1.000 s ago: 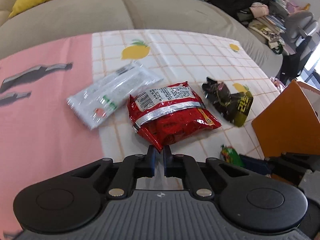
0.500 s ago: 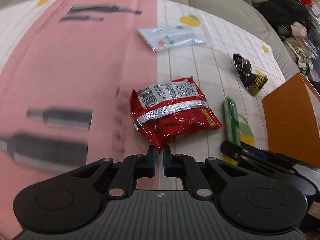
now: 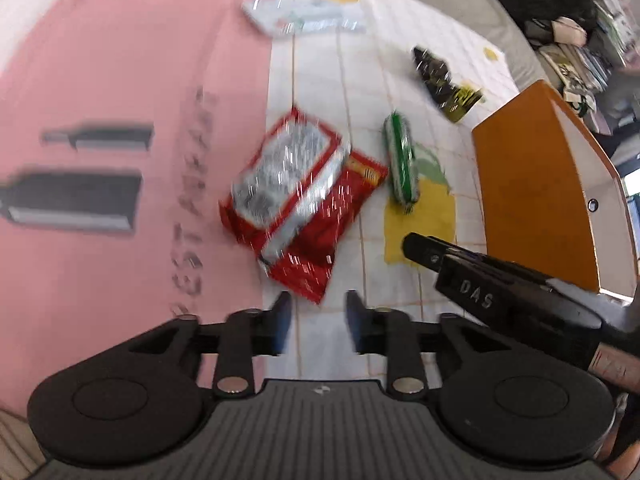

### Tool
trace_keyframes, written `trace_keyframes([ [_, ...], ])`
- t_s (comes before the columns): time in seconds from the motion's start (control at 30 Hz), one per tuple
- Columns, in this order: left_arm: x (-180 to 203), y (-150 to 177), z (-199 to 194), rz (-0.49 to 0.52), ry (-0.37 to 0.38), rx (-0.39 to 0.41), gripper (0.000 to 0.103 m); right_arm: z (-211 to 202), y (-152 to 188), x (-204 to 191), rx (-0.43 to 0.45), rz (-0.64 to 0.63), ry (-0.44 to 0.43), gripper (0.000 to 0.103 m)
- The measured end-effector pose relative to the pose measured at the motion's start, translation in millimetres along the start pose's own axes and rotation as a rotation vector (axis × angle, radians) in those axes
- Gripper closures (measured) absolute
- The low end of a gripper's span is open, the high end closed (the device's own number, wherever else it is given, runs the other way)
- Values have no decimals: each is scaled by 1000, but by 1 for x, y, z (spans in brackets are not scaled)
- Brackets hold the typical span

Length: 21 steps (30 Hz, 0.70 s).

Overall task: Organize snacks
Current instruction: 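Grasp the red chip bag with the left tool while the right tool grasps the green sausage stick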

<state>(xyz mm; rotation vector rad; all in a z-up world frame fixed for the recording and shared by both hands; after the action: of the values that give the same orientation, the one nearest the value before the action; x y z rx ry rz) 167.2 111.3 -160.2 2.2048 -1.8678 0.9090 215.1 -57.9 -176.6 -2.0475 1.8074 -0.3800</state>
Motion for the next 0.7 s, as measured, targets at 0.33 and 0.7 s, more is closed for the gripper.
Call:
trace_keyframes([
  [0.33,19,-27,0,375,-90,45,17,-5,-18,13,132,86,-41,50],
  [0.7,14,-30,26,456,-77,63,12,12,-37,7,145,90,-74,47],
])
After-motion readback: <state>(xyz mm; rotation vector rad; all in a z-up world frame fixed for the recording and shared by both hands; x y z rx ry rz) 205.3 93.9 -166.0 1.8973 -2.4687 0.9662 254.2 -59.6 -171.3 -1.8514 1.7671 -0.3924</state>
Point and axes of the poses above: each gripper's, at about its wrist camera, not at the fingertips, and z roughly the way its jaws point, x to its right, y to its underside, the point moved 1 cm from there along z, roughly the way its jaws point, and after that the axes turned 11 degrees about y, right-handed, at the moved point
